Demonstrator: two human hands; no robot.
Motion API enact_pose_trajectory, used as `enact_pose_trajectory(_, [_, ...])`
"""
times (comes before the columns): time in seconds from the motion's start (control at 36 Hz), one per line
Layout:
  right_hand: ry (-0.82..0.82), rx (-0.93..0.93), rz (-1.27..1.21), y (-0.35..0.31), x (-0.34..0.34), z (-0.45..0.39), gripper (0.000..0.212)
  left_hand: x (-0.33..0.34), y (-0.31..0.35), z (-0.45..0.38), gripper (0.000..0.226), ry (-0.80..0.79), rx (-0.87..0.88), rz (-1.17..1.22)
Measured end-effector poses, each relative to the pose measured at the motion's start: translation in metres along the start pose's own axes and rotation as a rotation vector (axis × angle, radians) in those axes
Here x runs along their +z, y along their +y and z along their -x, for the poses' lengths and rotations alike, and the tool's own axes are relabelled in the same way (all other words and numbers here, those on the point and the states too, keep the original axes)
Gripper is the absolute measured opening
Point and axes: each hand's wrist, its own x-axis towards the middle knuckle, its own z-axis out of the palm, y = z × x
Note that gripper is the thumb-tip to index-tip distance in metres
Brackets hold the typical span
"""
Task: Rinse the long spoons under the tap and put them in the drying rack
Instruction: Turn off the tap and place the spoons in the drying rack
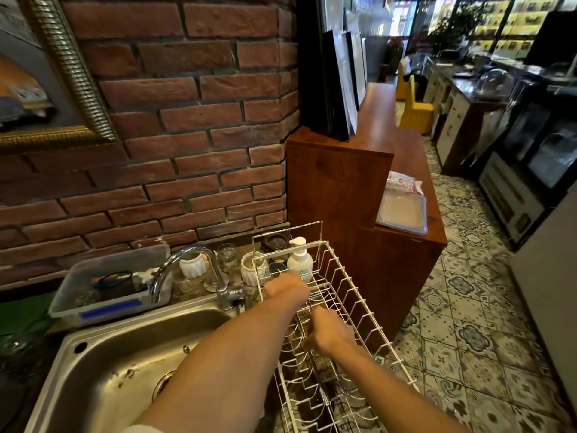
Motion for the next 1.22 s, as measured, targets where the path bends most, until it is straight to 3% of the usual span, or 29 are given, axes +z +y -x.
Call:
enact_pose_trajectory(0.19, [-0.01,-0.002,0.028,-0.003,-0.006,-0.002,0.033,-0.008,-0.006,-0.005,0.035,0.005,0.029,0.074])
enact_pose_trajectory(0.39, [0.007,0.0,-0.222,-0.001,-0.034,-0.005,0.017,-0.045,-0.028,-0.009,0.035,0.053,0.147,0.227])
enact_pose_trajectory(0.56, [0.139,-0.073,-0.401,-0.008,-0.075,0.008,0.017,-0.088,-0.077,-0.01,0.021,0.106,0.11,0.525])
enact_pose_trajectory(0.75, [0.232,-0.258,-0.44,-0.073,-0.095,0.026,0.012,-0.109,-0.16,0.0,0.019,0.107,0.061,0.729])
enact_pose_trajectory(0.86, [0.165,-0.356,-0.437,-0.122,-0.079,0.027,0.009,-0.104,-0.211,0.005,0.023,0.066,0.034,0.73])
enact_pose_trajectory(0.94, [0.079,-0.386,-0.392,-0.157,-0.053,0.017,0.007,-0.094,-0.25,0.004,0.013,0.015,-0.032,0.757])
enact_pose_trajectory(1.08, [-0.151,-0.352,-0.276,-0.186,0.005,-0.011,0.019,-0.064,-0.296,0.012,0.013,-0.256,-0.1,0.803])
enact_pose_trajectory(1.22, [-0.302,-0.258,-0.198,-0.19,0.072,-0.041,0.018,-0.014,-0.343,-0.001,0.017,-0.267,-0.229,0.861])
